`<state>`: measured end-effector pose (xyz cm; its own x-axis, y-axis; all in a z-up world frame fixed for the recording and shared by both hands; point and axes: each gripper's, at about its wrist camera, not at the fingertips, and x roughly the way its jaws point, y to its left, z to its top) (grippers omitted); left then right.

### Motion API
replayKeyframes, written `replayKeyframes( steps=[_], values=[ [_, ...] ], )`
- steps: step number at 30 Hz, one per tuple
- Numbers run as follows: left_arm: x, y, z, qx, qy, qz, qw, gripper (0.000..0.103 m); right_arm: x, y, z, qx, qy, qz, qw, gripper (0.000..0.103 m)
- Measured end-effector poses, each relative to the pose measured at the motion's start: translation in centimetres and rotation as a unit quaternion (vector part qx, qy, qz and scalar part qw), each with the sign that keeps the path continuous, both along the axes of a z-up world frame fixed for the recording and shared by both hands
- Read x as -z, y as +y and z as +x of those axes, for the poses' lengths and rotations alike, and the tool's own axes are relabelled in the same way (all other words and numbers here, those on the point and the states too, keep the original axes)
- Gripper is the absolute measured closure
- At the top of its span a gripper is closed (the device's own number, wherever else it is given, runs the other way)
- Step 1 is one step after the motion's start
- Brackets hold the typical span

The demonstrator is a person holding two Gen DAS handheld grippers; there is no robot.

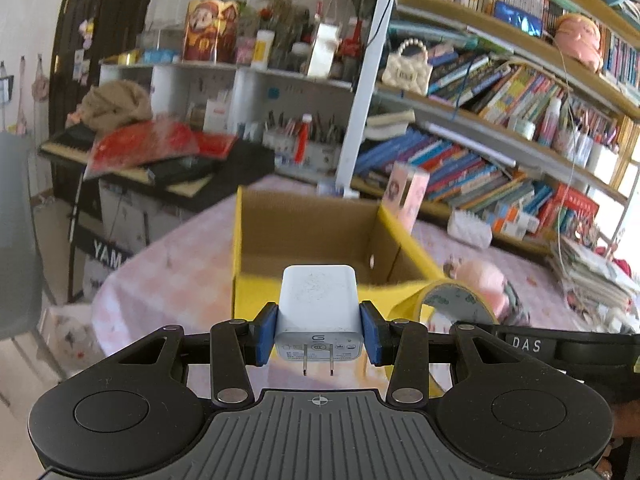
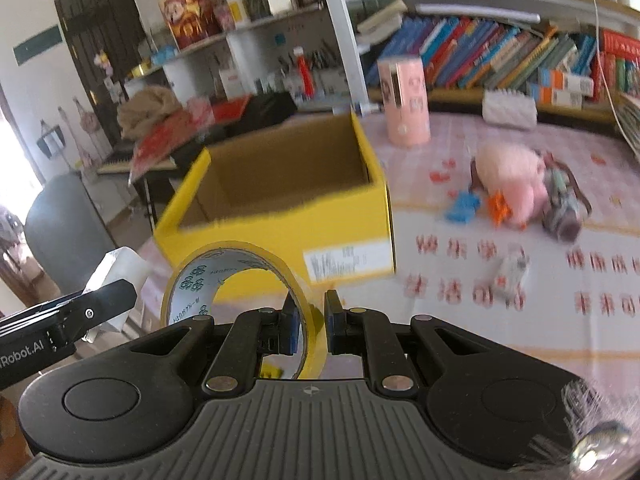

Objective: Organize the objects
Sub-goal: 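Carry the charger and tape roll toward the yellow box with both tools, then lower both into the yellow box and open both tools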

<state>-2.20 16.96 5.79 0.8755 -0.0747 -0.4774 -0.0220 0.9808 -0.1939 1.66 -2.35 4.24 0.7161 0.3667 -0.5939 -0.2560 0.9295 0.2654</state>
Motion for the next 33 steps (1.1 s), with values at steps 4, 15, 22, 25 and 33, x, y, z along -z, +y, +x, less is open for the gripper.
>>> replayKeyframes(
  steps=[4, 15, 22, 25, 33],
  values=[
    [-0.9, -0.2, 2.5, -0.005, -0.013, 0.005, 0.9999, 0.062, -1.7, 0.1, 3.1, -0.002, -0.023, 0.007, 1.0, 0.091],
    [-1.1, -0.5, 9.4, -0.034, -0.015, 0.011, 0.9992, 0.062, -3.4, 1.2, 12.3, -0.03, -0.059, -0.011, 0.998, 0.091],
    [0.0, -1.3, 13.2, -0.045, 0.008, 0.028, 0.9986, 0.062, -1.3, 3.7, 16.4, -0.091, -0.06, -0.077, 0.991, 0.091],
    [0.7, -1.4, 14.5, -0.05, 0.022, 0.033, 0.998, 0.062, -0.1, 4.7, 17.4, -0.128, -0.059, -0.11, 0.984, 0.091],
    [3.0, -2.0, 17.1, -0.055, 0.065, 0.045, 0.9953, 0.062, 3.2, 7.0, 19.2, -0.223, -0.064, -0.192, 0.954, 0.091]
  ],
)
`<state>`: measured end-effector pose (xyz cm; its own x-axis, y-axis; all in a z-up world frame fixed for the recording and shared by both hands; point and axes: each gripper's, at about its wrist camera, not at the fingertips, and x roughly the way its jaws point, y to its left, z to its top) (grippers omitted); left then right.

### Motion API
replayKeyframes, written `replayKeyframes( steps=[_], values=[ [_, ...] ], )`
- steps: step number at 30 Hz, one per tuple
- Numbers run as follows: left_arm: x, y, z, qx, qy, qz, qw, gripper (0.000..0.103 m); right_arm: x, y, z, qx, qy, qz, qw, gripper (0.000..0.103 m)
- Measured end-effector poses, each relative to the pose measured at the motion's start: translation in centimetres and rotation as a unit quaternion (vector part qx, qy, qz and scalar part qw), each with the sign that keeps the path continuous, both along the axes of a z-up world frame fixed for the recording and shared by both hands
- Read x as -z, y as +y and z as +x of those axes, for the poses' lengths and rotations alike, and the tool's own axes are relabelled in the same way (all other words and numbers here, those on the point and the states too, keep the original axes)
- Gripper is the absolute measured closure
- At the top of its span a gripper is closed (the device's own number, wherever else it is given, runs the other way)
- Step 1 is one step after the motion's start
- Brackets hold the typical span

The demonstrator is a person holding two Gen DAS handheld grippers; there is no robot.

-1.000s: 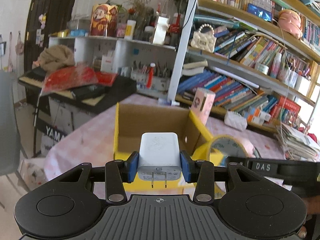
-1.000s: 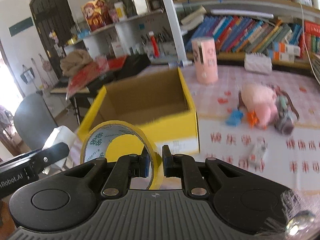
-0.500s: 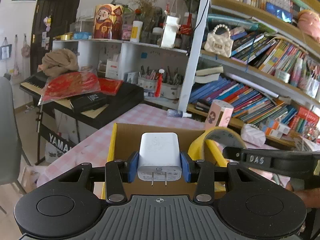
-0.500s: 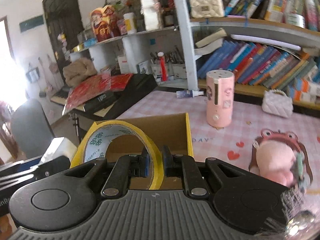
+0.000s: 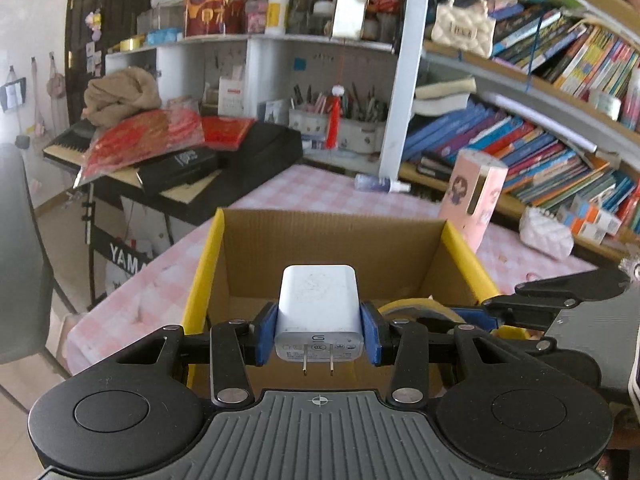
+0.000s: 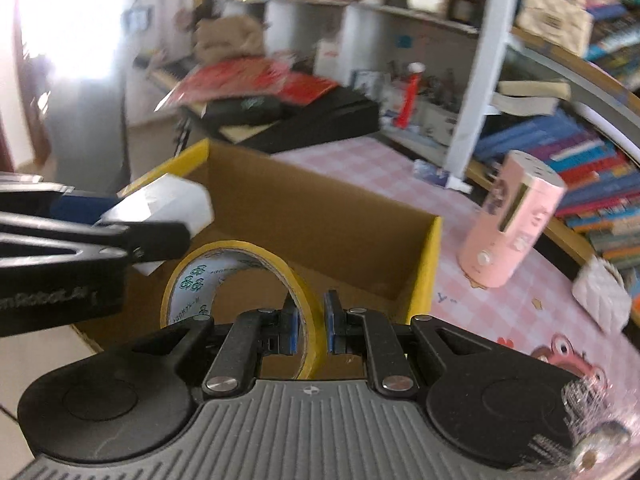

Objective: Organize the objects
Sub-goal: 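Lower both into the yellow box and open both tools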

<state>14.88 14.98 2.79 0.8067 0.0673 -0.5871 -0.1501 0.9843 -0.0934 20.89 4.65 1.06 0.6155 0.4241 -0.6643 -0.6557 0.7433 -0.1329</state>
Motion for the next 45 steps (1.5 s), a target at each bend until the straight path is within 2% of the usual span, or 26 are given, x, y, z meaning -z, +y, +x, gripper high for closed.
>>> replayKeyframes(
  steps=[8, 11, 23, 34, 37, 42, 44, 45],
  values=[
    [1.8, -0.4, 1.6, -0.002, 0.035, 0.004, 0.9994, 0.062, 2.4, 0.8, 1.4, -0.047, 0.018, -0.061, 0.997, 0.091],
    [2.3, -0.5, 2.1, 0.0, 0.043, 0.005, 0.9991, 0.062, 3.1, 1.0, 1.5, -0.065, 0.009, -0.088, 0.994, 0.091],
    [3.4, -1.6, 3.4, 0.007, 0.067, 0.006, 0.9977, 0.062, 3.4, 0.4, 2.9, -0.129, 0.029, -0.105, 0.986, 0.091],
    [3.8, -1.8, 3.4, 0.004, 0.068, 0.009, 0.9976, 0.061, 3.4, 0.5, 2.8, -0.128, 0.029, -0.107, 0.986, 0.09],
    [3.2, -2.2, 3.1, 0.01, 0.052, 0.017, 0.9984, 0.058, 3.2, 0.3, 2.8, -0.129, 0.026, -0.1, 0.986, 0.085],
    [1.9, -2.6, 2.2, 0.004, 0.026, 0.027, 0.9993, 0.047, 2.7, -0.1, 2.7, -0.125, 0.019, -0.08, 0.989, 0.077],
    [1.3, -2.6, 1.7, -0.004, 0.013, 0.025, 0.9996, 0.039, 2.1, -0.4, 2.4, -0.119, 0.016, -0.066, 0.991, 0.065],
    [1.0, -2.6, 1.4, -0.009, 0.006, 0.023, 0.9997, 0.038, 1.7, -0.7, 2.4, -0.114, 0.012, -0.056, 0.992, 0.064]
  ],
)
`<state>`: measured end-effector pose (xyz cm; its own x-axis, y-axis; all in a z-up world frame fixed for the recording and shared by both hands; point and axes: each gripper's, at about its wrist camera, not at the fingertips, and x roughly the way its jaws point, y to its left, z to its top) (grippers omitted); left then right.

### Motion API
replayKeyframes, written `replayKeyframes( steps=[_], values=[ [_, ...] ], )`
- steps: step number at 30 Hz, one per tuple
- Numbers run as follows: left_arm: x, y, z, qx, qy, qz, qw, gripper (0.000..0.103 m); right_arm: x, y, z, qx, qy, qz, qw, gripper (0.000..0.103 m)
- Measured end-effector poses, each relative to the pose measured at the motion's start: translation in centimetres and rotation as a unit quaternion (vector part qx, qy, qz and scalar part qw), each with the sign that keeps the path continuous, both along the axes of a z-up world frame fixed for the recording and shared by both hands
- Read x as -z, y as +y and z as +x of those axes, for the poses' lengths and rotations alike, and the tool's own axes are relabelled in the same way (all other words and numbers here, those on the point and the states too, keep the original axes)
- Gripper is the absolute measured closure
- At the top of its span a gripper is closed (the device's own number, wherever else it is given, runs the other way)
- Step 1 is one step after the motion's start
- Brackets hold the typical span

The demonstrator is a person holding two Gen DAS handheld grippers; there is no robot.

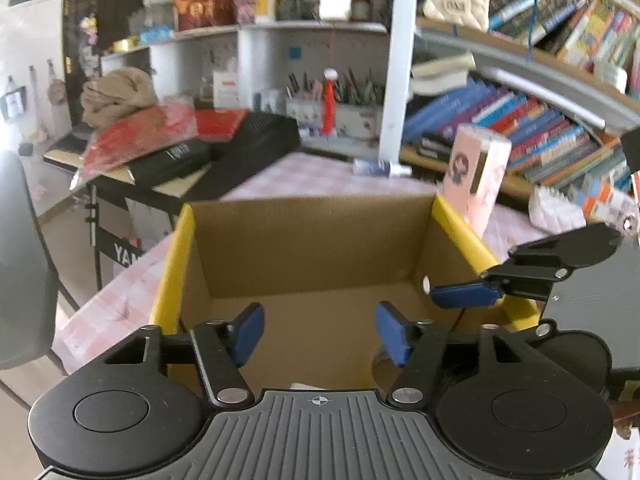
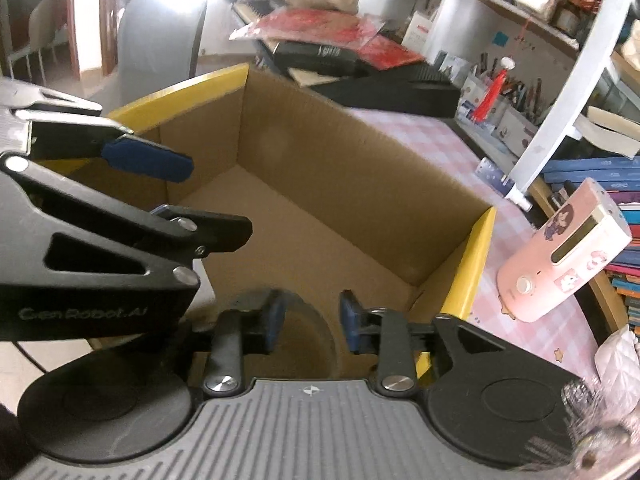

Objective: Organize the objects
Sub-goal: 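Lower both into the yellow box and open both tools, then withdraw both tools from the box back over the table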

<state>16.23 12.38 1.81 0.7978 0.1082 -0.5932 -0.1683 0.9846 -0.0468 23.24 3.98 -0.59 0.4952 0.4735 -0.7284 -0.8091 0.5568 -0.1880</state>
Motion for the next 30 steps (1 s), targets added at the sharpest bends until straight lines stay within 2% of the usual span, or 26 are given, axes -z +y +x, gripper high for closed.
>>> replayKeyframes(
  steps=[5, 11, 15, 18, 23, 28, 30],
  values=[
    [-1.2, 0.4, -1.4, -0.015, -0.015, -0.015, 0.9997, 0.036, -1.9, -1.4, -0.3, 0.038, -0.005, 0.04, 0.998, 0.063],
    [-2.5, 0.6, -3.8, -0.022, -0.04, -0.019, 0.9988, 0.019, -4.1, -3.8, -2.2, 0.088, -0.032, 0.078, 0.993, 0.055],
    [-2.9, 0.3, -5.3, -0.017, -0.054, -0.013, 0.9983, 0.013, -5.5, -5.7, -4.2, 0.122, -0.057, 0.098, 0.986, 0.047],
    [-2.8, 0.2, -6.5, -0.016, -0.055, -0.01, 0.9983, 0.01, -5.9, -6.8, -5.5, 0.161, -0.055, 0.116, 0.979, 0.041],
    [-2.0, -0.2, -8.9, -0.014, -0.046, 0.0, 0.9989, 0.007, -5.5, -8.2, -8.1, 0.23, -0.057, 0.144, 0.961, 0.025],
    [-1.2, -0.1, -11.4, -0.018, -0.033, 0.015, 0.9992, 0.006, -4.1, -9.2, -11.4, 0.294, -0.055, 0.149, 0.943, 0.015],
    [-1.0, 0.0, -12.4, -0.021, -0.031, 0.018, 0.9991, 0.006, -3.3, -9.3, -12.8, 0.314, -0.052, 0.149, 0.936, 0.014]
  ],
)
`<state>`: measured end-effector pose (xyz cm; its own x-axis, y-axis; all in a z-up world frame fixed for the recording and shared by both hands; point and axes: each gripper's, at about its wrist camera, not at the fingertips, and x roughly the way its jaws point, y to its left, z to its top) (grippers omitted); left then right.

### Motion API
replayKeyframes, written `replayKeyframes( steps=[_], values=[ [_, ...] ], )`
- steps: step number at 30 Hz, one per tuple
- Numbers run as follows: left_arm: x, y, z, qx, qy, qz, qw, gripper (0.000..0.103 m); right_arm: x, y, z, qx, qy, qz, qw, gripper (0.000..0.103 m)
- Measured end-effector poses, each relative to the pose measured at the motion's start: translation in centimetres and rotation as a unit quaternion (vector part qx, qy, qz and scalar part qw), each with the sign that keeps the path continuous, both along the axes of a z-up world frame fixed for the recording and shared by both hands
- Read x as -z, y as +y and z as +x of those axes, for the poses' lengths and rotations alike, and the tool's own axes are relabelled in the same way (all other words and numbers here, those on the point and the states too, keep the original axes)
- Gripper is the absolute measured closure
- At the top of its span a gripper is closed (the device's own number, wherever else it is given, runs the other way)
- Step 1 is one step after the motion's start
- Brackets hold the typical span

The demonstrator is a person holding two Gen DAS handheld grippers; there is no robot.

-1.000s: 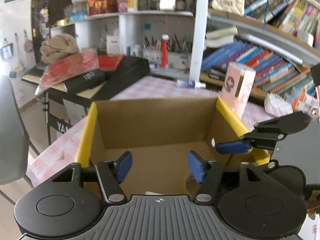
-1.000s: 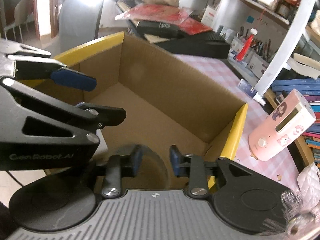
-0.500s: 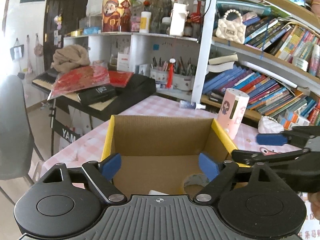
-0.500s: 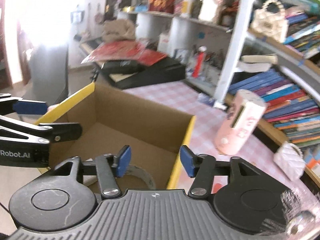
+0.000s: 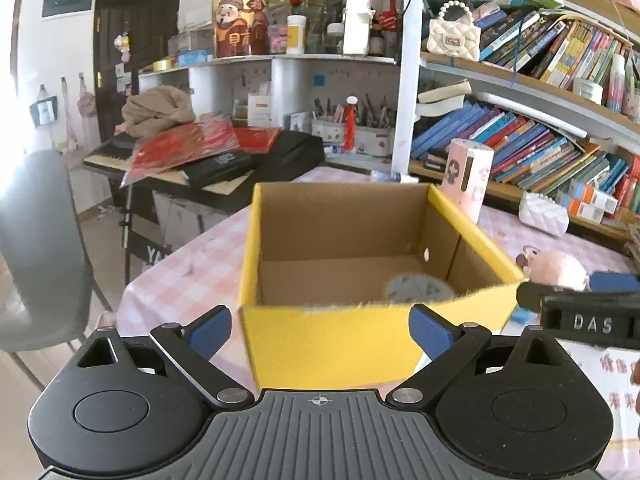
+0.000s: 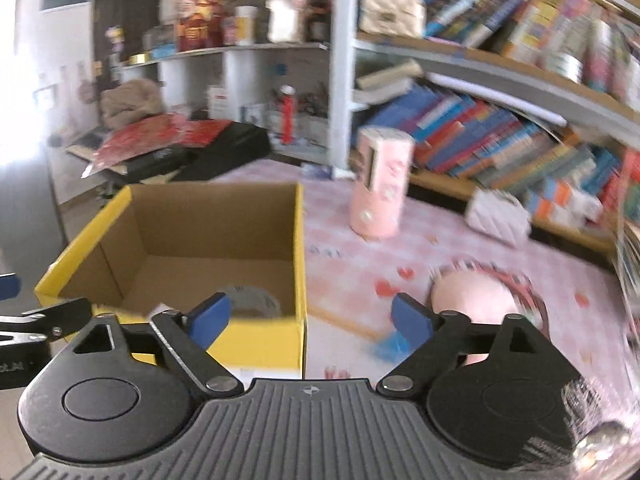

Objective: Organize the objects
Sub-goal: 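Withdraw both tools from the box back over the table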

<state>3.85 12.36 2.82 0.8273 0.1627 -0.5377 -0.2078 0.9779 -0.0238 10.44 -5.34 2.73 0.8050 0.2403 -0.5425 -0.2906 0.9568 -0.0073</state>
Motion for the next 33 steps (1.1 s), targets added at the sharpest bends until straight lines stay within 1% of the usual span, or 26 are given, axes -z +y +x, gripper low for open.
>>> replayKeyframes(
  steps=[2, 5, 16, 27, 33],
  values=[
    [0.3, 0.1, -1.1, -0.001, 0.006, 0.005, 1.0, 0.006, 0.7, 0.1, -1.2, 0.009, 0.006, -0.001, 1.0, 0.01],
    [0.8, 0.0, -2.5, 0.002, 0.02, 0.01, 0.9998, 0.006, 1.2, 0.2, -2.8, 0.015, 0.015, -0.009, 1.0, 0.008],
    [1.7, -0.5, -6.0, 0.028, 0.052, 0.008, 0.9982, 0.005, 3.0, -0.6, -8.2, 0.044, 0.044, -0.021, 0.998, 0.006],
    [2.2, -1.7, -8.3, 0.066, 0.058, 0.008, 0.9961, 0.005, 3.6, -1.3, -11.5, 0.066, 0.057, -0.023, 0.996, 0.003],
    [2.4, -3.1, -8.5, 0.096, 0.062, 0.005, 0.9935, 0.005, 3.9, -2.5, -13.0, 0.089, 0.058, -0.027, 0.994, 0.003]
  ],
)
